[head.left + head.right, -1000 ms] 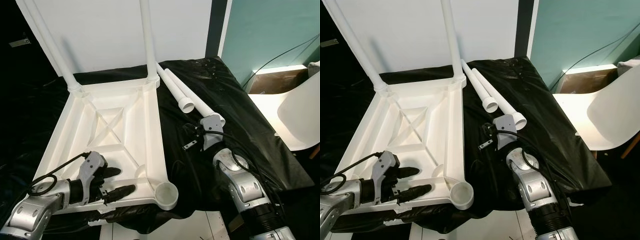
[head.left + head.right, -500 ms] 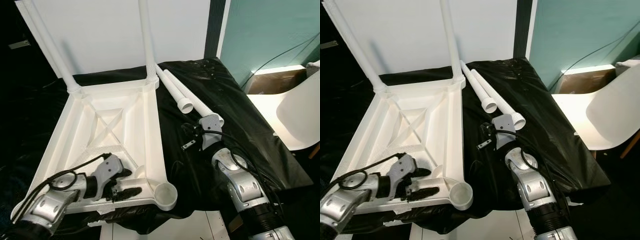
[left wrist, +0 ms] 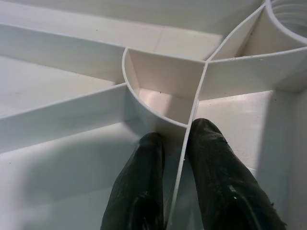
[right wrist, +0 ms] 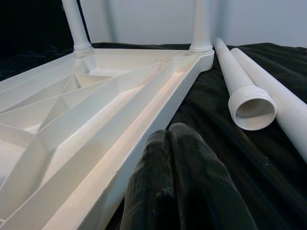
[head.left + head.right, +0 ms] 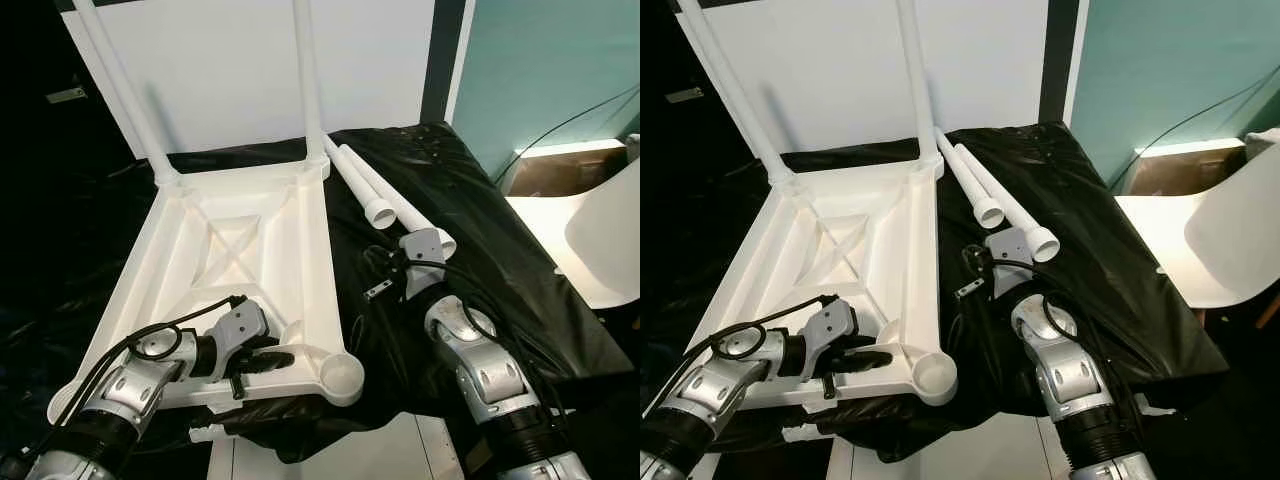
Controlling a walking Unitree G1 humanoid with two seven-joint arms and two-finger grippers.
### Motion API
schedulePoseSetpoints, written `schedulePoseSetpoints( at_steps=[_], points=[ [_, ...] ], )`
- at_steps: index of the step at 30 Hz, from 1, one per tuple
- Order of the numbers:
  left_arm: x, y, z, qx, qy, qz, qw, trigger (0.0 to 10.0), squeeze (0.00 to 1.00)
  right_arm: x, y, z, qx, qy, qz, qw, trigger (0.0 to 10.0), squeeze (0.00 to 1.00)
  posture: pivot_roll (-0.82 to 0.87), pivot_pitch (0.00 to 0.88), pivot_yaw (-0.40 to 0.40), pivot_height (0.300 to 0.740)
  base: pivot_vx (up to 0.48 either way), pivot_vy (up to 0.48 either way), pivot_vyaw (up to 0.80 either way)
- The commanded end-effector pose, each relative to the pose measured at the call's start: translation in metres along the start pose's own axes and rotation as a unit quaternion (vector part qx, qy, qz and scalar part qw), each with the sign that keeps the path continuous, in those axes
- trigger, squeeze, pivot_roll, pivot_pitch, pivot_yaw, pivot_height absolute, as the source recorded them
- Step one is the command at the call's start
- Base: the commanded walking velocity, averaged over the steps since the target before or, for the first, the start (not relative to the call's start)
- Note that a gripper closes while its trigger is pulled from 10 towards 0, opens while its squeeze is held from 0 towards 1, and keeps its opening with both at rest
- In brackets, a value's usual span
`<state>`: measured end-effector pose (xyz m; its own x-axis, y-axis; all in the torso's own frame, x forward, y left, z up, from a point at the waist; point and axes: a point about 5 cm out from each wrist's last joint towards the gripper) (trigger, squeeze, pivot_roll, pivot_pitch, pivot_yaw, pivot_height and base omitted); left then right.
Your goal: Building children table
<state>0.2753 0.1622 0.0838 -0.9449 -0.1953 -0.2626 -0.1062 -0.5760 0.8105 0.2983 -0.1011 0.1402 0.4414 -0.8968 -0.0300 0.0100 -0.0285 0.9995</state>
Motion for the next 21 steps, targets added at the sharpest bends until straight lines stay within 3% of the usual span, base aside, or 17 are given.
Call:
schedulePoseSetpoints(
  at_steps=[1,4,7,8,17,21],
  points=[
    [-0.005,-0.01,-0.011,-0.034,0.092,0.009,0.995,0.5,0.0,-0.004,0.001,-0.002,0.002,0.006,-0.001,1.0,10.0,0.0,-0.05,0.0,0.059,0.74,0.0,0.0,0.0],
    [-0.013,-0.001,-0.025,-0.018,0.108,0.011,0.994,1.1,0.0,-0.006,0.001,-0.003,0.003,0.009,-0.004,1.0,10.0,0.0,-0.05,0.0,0.062,0.74,0.0,0.0,0.0],
    [-0.014,0.001,-0.028,-0.016,0.109,0.011,0.994,1.1,0.0,-0.007,0.001,-0.003,0.004,0.009,-0.004,1.0,10.0,0.0,-0.05,0.0,0.063,0.74,0.0,0.0,0.0],
    [-0.015,0.001,-0.03,-0.016,0.109,0.01,0.994,1.6,0.0,-0.007,0.001,-0.002,0.004,0.009,-0.004,1.0,10.0,0.0,-0.06,0.0,0.064,0.74,0.0,0.0,0.0],
    [-0.028,-0.002,-0.032,-0.037,0.145,0.013,0.989,3.3,0.0,-0.008,-0.001,0.0,0.003,0.004,-0.007,1.0,10.0,0.0,-0.06,0.0,0.074,0.74,0.0,0.0,0.0],
    [-0.036,-0.003,-0.029,-0.046,0.167,0.015,0.985,2.9,0.0,-0.008,-0.001,0.0,0.003,0.004,-0.008,1.0,10.0,0.0,-0.06,0.0,0.075,0.74,0.0,0.0,0.0]
  ],
)
Point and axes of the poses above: a point about 5 cm out from each wrist's last joint towards the gripper, its own z axis pointing back from the gripper into the wrist, its own y axis along the axis of the wrist's last joint, x = y × z, and after that the axes turned 11 degrees about -z, right-handed
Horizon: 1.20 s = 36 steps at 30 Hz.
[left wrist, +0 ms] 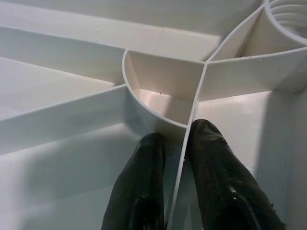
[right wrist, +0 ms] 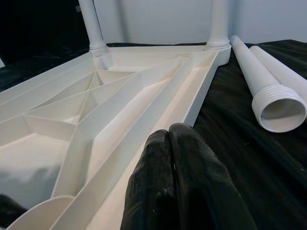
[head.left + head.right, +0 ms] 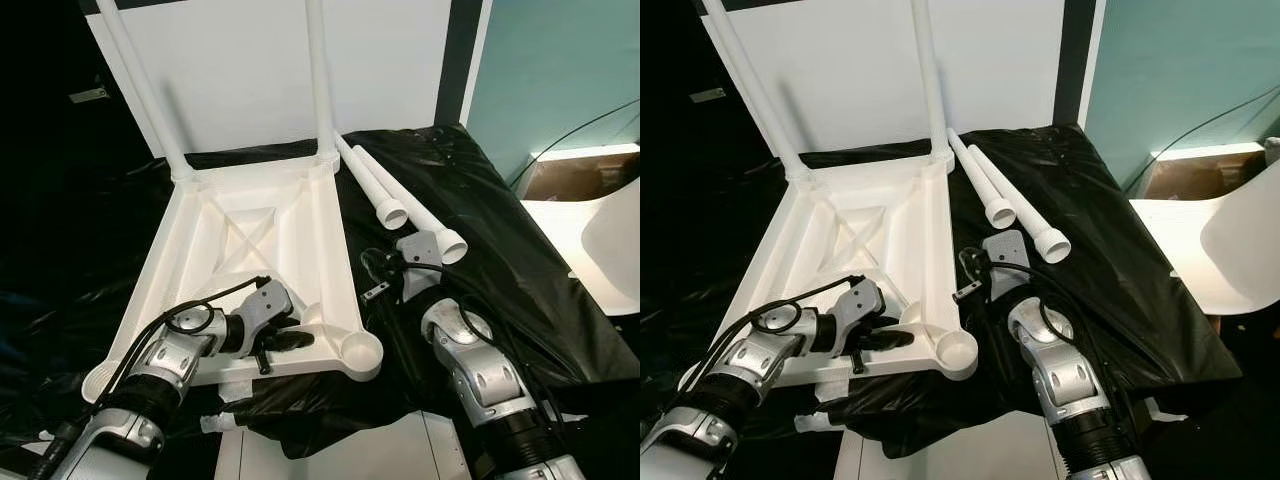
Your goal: Building children table
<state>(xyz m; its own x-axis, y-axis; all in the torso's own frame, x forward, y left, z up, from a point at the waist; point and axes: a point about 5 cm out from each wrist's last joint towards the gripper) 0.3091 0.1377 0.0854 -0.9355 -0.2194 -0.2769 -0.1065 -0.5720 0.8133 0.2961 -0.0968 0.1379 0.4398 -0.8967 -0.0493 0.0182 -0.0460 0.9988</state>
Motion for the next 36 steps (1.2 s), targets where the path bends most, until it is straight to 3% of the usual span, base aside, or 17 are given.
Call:
schedulePoseSetpoints(
  at_steps=[1,3,4,8,9,14,15,16,17,21,22,23,24,27,29,32,36],
  points=[
    [-0.014,-0.016,0.002,-0.055,0.17,0.015,0.984,3.0,0.0,-0.004,0.001,-0.001,0.003,0.005,0.001,1.0,10.0,0.0,-0.06,0.0,0.077,0.74,0.0,0.0,0.0],
    [-0.019,-0.016,0.003,-0.06,0.184,0.016,0.981,3.0,0.0,-0.004,0.001,-0.001,0.003,0.005,0.001,1.0,10.0,0.0,-0.06,0.0,0.078,0.74,0.0,0.0,0.0],
    [-0.024,-0.016,0.005,-0.066,0.202,0.017,0.977,3.7,0.0,-0.004,0.001,-0.001,0.003,0.005,0.001,1.0,10.0,0.0,-0.06,0.0,0.077,0.74,0.0,0.0,0.0],
    [-0.028,-0.014,0.005,-0.068,0.213,0.016,0.975,4.2,0.0,-0.004,0.001,-0.001,0.003,0.005,0.001,1.0,10.0,0.0,-0.06,0.0,0.078,0.74,0.0,0.0,0.0],
    [-0.031,-0.012,0.005,-0.067,0.219,0.014,0.973,10.0,0.0,-0.004,0.001,-0.001,0.003,0.005,0.001,1.0,10.0,0.0,-0.06,0.0,0.08,0.74,0.0,0.0,0.0],
    [-0.032,-0.009,0.002,-0.061,0.217,0.01,0.974,10.0,0.0,-0.004,0.002,-0.001,0.004,0.004,0.001,1.0,10.0,0.0,-0.07,0.0,0.083,0.74,0.0,0.0,0.0],
    [-0.03,-0.009,0.001,-0.057,0.205,0.005,0.977,10.0,0.22,-0.003,0.002,-0.001,0.004,0.003,0.001,1.0,10.0,0.0,-0.07,0.0,0.084,0.74,0.0,0.0,0.0],
    [-0.03,-0.009,0.001,-0.057,0.205,0.005,0.977,10.0,0.22,-0.003,0.002,-0.001,0.004,0.003,0.001,1.0,10.0,0.0,-0.07,0.0,0.084,0.74,0.0,0.0,0.0],
    [-0.022,-0.009,0.002,-0.035,0.168,0.002,0.985,10.0,1.0,-0.002,0.001,0.0,0.003,0.001,0.002,1.0,10.0,0.0,-0.07,0.0,0.086,0.74,0.0,0.0,0.0],
    [-0.014,-0.005,0.003,-0.005,0.125,-0.003,0.992,10.0,1.0,-0.002,0.001,0.001,0.002,0.0,0.002,1.0,10.0,0.0,-0.07,0.0,0.085,0.74,0.0,0.0,0.0],
    [-0.011,-0.003,0.005,0.012,0.11,-0.013,0.994,10.0,0.85,-0.002,0.0,0.001,0.002,0.0,0.002,1.0,10.0,0.0,-0.07,0.0,0.083,0.74,0.0,0.0,0.0],
    [-0.011,-0.003,0.005,0.012,0.11,-0.013,0.994,10.0,0.85,-0.002,0.0,0.001,0.002,0.0,0.002,1.0,10.0,0.0,-0.07,0.0,0.083,0.74,0.0,0.0,0.0],
    [-0.009,0.0,0.008,0.028,0.098,-0.016,0.995,10.0,0.0,-0.002,0.0,0.001,0.001,0.0,0.002,1.0,10.0,0.0,-0.07,0.0,0.081,0.74,0.0,0.0,0.0],
    [-0.008,0.001,0.01,0.038,0.091,-0.017,0.995,10.0,0.0,-0.002,0.0,0.001,0.001,0.0,0.002,1.0,10.0,0.0,-0.07,0.0,0.081,0.74,0.0,0.0,0.0],
    [-0.01,0.008,0.023,0.076,0.079,-0.015,0.994,10.0,0.0,-0.002,0.0,0.0,0.0,0.002,0.003,1.0,10.0,0.0,-0.06,0.0,0.075,0.74,0.0,0.0,0.0],
    [-0.011,0.011,0.027,0.087,0.078,-0.015,0.993,10.0,0.0,-0.002,0.0,0.0,0.0,0.003,0.004,1.0,10.0,0.0,-0.06,0.0,0.075,0.74,0.0,0.0,0.0],
    [-0.022,0.021,0.04,0.121,0.101,-0.012,0.987,10.0,0.0,-0.003,0.0,-0.002,-0.002,0.003,0.01,1.0,10.0,0.0,-0.06,0.0,0.076,0.74,0.0,0.0,0.0]
  ],
)
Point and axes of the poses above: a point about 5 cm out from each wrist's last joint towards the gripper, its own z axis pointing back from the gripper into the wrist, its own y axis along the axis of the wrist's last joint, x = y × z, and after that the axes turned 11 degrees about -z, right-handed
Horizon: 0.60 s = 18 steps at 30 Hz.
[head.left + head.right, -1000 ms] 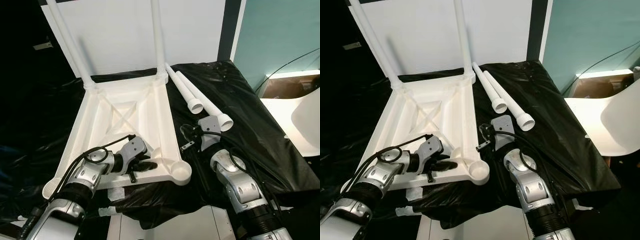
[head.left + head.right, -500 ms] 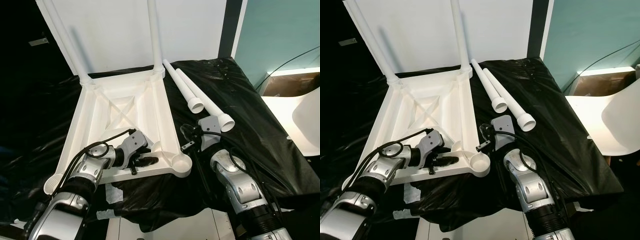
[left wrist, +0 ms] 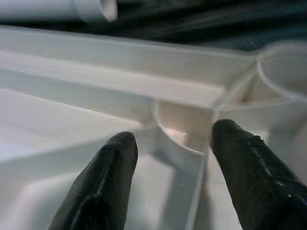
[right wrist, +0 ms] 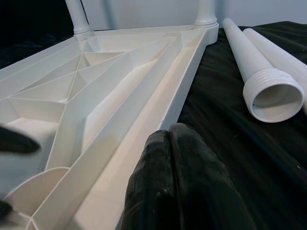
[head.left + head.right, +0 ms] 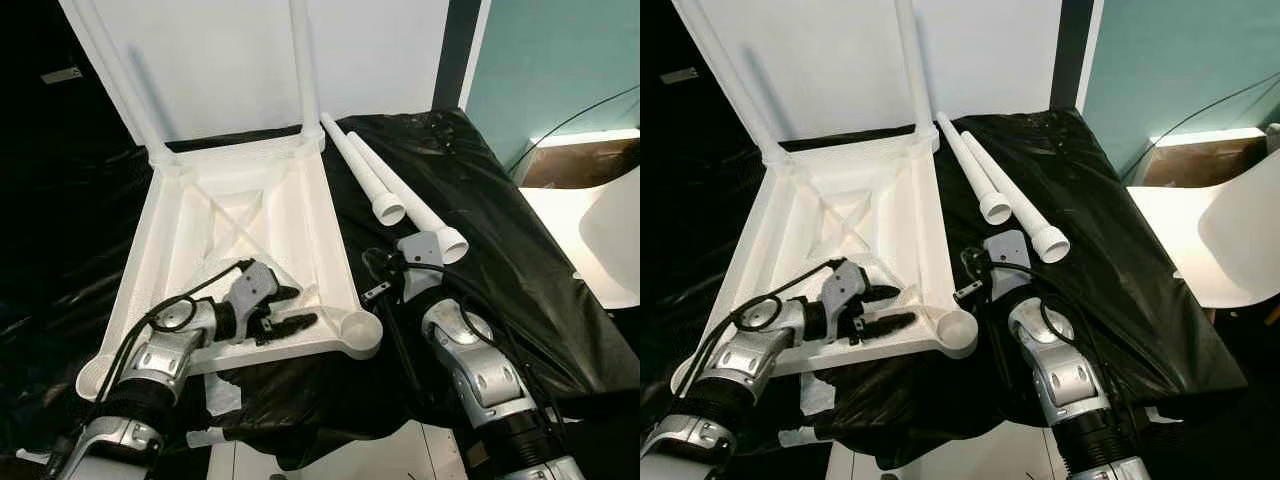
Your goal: Building children table
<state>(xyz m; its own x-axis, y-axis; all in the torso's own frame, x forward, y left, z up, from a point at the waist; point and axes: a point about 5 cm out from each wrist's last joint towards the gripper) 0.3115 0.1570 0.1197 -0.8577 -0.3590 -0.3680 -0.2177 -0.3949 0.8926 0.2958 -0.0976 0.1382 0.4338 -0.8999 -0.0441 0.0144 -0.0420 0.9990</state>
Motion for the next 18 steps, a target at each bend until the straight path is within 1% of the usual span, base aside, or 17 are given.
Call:
schedulePoseSetpoints(
  at_steps=[1,2,7,8,9,10,12,13,14,15,16,17,18],
  points=[
    [-0.01,0.009,0.007,0.019,0.016,0.001,1.0,10.0,0.0,-0.003,0.0,-0.003,-0.002,0.007,0.007,1.0,10.0,0.0,-0.07,0.0,0.077,0.74,0.0,0.0,0.0],
    [-0.012,0.012,0.008,0.029,0.022,0.005,0.999,10.0,0.0,-0.003,0.0,-0.003,-0.002,0.007,0.007,1.0,10.0,0.0,-0.07,0.0,0.078,0.74,0.0,0.0,0.0],
    [-0.014,0.017,0.009,0.043,0.029,0.009,0.999,10.0,0.0,-0.003,0.0,-0.002,-0.001,0.006,0.007,1.0,10.0,0.0,-0.07,0.0,0.078,0.74,0.0,0.0,0.0],
    [-0.015,0.019,0.008,0.052,0.036,0.011,0.998,10.0,0.0,-0.002,0.0,-0.002,-0.001,0.005,0.008,1.0,10.0,0.0,-0.08,0.0,0.079,0.74,0.0,0.0,0.0],
    [-0.017,0.022,0.007,0.062,0.054,0.012,0.997,10.0,0.0,0.0,0.002,-0.002,0.002,0.001,0.017,1.0,10.0,0.0,-0.08,0.0,0.079,0.74,0.0,0.0,0.0],
    [-0.017,0.022,0.007,0.062,0.054,0.012,0.997,10.0,0.0,0.0,0.002,-0.002,0.002,0.001,0.017,1.0,10.0,0.0,-0.08,0.0,0.079,0.74,0.0,0.0,0.0],
    [-0.025,0.024,0.002,0.064,0.12,0.018,0.991,10.0,0.0,0.008,0.007,-0.003,0.009,-0.016,0.071,0.997,10.0,0.0,-0.09,0.0,0.077,0.74,0.0,0.0,0.0],
    [-0.025,0.024,0.002,0.064,0.12,0.018,0.991,10.0,0.0,0.008,0.007,-0.003,0.009,-0.016,0.071,0.997,10.0,0.0,-0.09,0.0,0.077,0.74,0.0,0.0,0.0],
    [-0.03,0.02,-0.002,0.044,0.179,0.025,0.983,10.0,0.0,0.019,0.012,-0.006,0.012,-0.035,0.101,0.994,10.0,0.0,-0.09,0.0,0.074,0.74,0.0,0.0,0.0],
    [-0.031,0.019,-0.003,0.037,0.198,0.029,0.979,10.0,0.0,0.024,0.014,-0.008,0.012,-0.045,0.107,0.993,10.0,0.0,-0.09,0.0,0.072,0.74,0.0,0.0,0.0],
    [-0.031,0.019,-0.003,0.037,0.198,0.029,0.979,10.0,0.0,0.024,0.014,-0.008,0.012,-0.045,0.107,0.993,10.0,0.0,-0.09,0.0,0.072,0.74,0.0,0.0,0.0],
    [-0.032,0.017,-0.003,0.034,0.212,0.034,0.976,10.0,0.0,0.029,0.016,-0.01,0.011,-0.053,0.115,0.992,10.0,0.0,-0.09,0.0,0.072,0.74,0.0,0.0,0.0],
    [-0.032,0.017,-0.003,0.031,0.224,0.039,0.973,10.0,0.0,0.034,0.018,-0.012,0.008,-0.061,0.132,0.989,10.0,0.0,-0.08,0.0,0.07,0.74,0.0,0.0,0.0]
  ],
)
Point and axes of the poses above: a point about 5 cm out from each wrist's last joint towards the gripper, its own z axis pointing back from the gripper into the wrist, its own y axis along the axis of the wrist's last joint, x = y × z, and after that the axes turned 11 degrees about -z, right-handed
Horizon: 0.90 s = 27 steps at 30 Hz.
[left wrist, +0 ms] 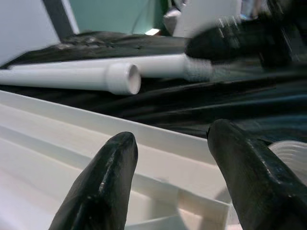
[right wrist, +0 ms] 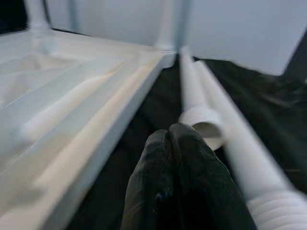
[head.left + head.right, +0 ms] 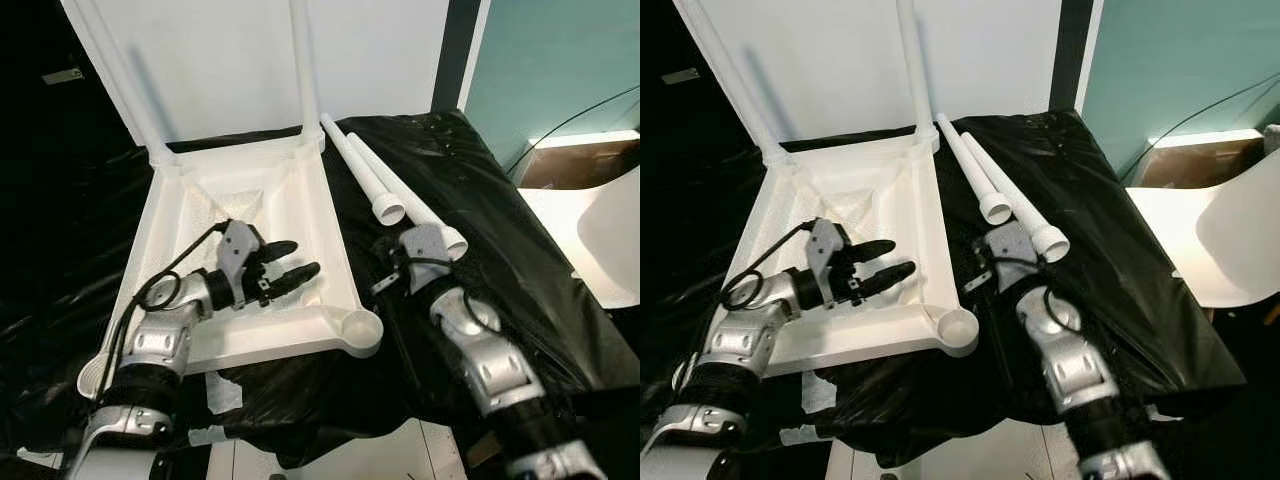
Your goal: Building children table
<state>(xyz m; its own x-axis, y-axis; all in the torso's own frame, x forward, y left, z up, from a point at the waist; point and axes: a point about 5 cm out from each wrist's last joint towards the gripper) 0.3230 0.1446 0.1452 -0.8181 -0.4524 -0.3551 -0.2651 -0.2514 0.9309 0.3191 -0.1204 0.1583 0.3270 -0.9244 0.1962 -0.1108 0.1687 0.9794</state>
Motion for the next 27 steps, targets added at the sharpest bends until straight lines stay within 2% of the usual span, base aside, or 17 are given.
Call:
schedulePoseSetpoints(
  at_steps=[1,5,8,11,13,15,20,21,27],
  points=[
    [-0.018,-0.006,0.006,-0.043,0.188,0.011,0.981,10.0,0.0,0.008,-0.004,-0.004,-0.012,-0.015,0.028,0.999,10.0,0.0,-0.08,0.0,0.068,0.74,0.0,0.0,0.0],
    [-0.018,-0.005,0.008,-0.044,0.203,0.017,0.978,10.0,0.0,0.016,-0.004,-0.007,-0.019,-0.029,0.051,0.998,10.0,0.0,-0.07,0.0,0.065,0.74,0.0,0.0,0.0],
    [-0.016,-0.008,0.011,-0.053,0.212,0.026,0.976,10.0,0.0,0.031,-0.005,-0.014,-0.034,-0.053,0.101,0.993,10.0,0.0,-0.07,0.0,0.064,0.74,0.0,0.0,0.0],
    [-0.015,-0.01,0.012,-0.056,0.213,0.029,0.975,10.0,0.0,0.034,-0.006,-0.017,-0.039,-0.051,0.124,0.99,10.0,0.0,-0.07,0.0,0.067,0.74,0.0,0.0,0.0],
    [-0.013,-0.012,0.011,-0.059,0.212,0.03,0.975,10.0,0.0,0.034,-0.004,-0.029,-0.042,-0.029,0.165,0.985,10.0,0.03,-0.07,0.0,0.068,0.74,0.0,0.0,0.0],
    [-0.013,-0.012,0.011,-0.059,0.212,0.03,0.975,10.0,0.0,0.034,-0.004,-0.029,-0.042,-0.029,0.165,0.985,10.0,0.03,-0.07,0.0,0.068,0.74,0.0,0.0,0.0],
    [-0.011,-0.011,0.01,-0.063,0.209,0.027,0.975,10.0,0.0,0.033,-0.003,-0.039,-0.041,-0.008,0.198,0.979,10.0,0.03,-0.05,0.0,0.068,0.74,0.0,0.0,0.0],
    [-0.01,-0.011,0.011,-0.065,0.21,0.027,0.975,10.0,0.0,0.034,-0.004,-0.042,-0.044,-0.007,0.209,0.977,10.0,0.0,-0.04,0.0,0.071,0.74,0.0,0.0,0.0],
    [-0.004,-0.014,0.02,-0.079,0.209,0.033,0.974,10.0,0.0,0.039,-0.006,-0.049,-0.054,-0.011,0.231,0.971,10.0,0.0,-0.02,0.006,0.076,0.74,0.0,0.0,0.0]
  ],
)
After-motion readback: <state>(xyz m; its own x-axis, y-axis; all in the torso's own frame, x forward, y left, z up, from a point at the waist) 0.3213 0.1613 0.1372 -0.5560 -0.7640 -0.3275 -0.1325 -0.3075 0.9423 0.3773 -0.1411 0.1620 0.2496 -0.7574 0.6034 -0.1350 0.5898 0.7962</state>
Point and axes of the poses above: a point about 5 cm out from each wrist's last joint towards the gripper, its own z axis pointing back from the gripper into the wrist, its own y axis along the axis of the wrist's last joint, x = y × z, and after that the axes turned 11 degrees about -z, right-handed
